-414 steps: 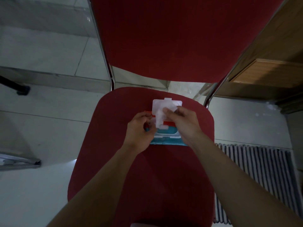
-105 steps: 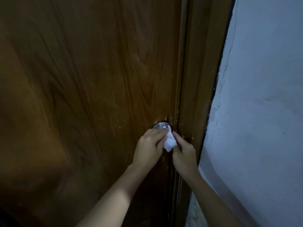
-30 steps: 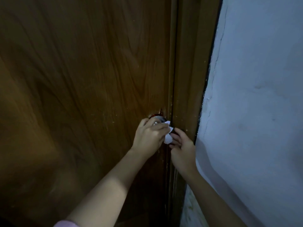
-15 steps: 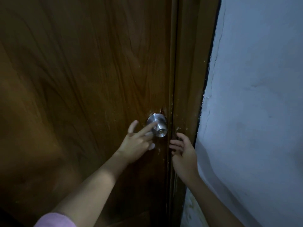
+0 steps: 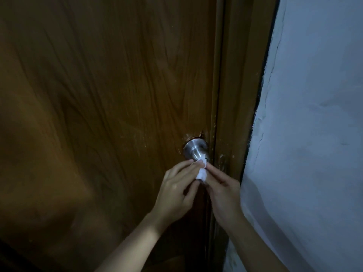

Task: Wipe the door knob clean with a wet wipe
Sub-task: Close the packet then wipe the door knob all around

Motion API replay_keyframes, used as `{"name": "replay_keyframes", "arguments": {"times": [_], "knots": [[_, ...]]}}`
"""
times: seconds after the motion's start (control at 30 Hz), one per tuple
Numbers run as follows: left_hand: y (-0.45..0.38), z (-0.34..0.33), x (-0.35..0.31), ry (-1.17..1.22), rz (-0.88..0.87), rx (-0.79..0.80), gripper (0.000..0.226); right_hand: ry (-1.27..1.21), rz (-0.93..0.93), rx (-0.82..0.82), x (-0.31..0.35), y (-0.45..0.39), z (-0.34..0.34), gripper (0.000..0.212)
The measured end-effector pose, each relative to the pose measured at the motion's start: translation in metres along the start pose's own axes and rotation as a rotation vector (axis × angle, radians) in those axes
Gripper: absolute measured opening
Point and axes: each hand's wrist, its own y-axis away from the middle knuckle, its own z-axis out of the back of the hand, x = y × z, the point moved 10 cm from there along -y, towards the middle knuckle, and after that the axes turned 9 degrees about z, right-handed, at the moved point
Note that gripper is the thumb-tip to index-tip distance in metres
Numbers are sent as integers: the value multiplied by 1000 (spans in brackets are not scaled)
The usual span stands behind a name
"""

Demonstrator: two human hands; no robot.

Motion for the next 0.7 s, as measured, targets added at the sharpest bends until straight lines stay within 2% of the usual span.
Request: {"name": "replay_keyframes", "arguments": {"times": [0.13,0.2,0.27,0.37,0.43,0.57,0.63,0.7], "knots": [[-6,17,13,215,124,-127,38,484,339,-343,38,-3,33,14],[-9,23,24,260,211,-194,36,671,554,-378,59,-5,27,15],[-10,24,33,277,281,-221,38,859,647,-231,56,-15,5,20],[-10,21,41,274,334,-217,38,1048,620,28,29,-28,-26,34],[-8,19,46,287,358,-202,38,1185,742,133,24,-28,-39,40],[-10,21,54,297,391,-227,37,1316,1023,478,1,-9,-55,32],[-11,23,56,298,406,-242,36,1303,1070,488,-5,4,-50,27],[-13,25,57,310,414,-251,36,1191,1043,423,0,12,-40,24]]}}
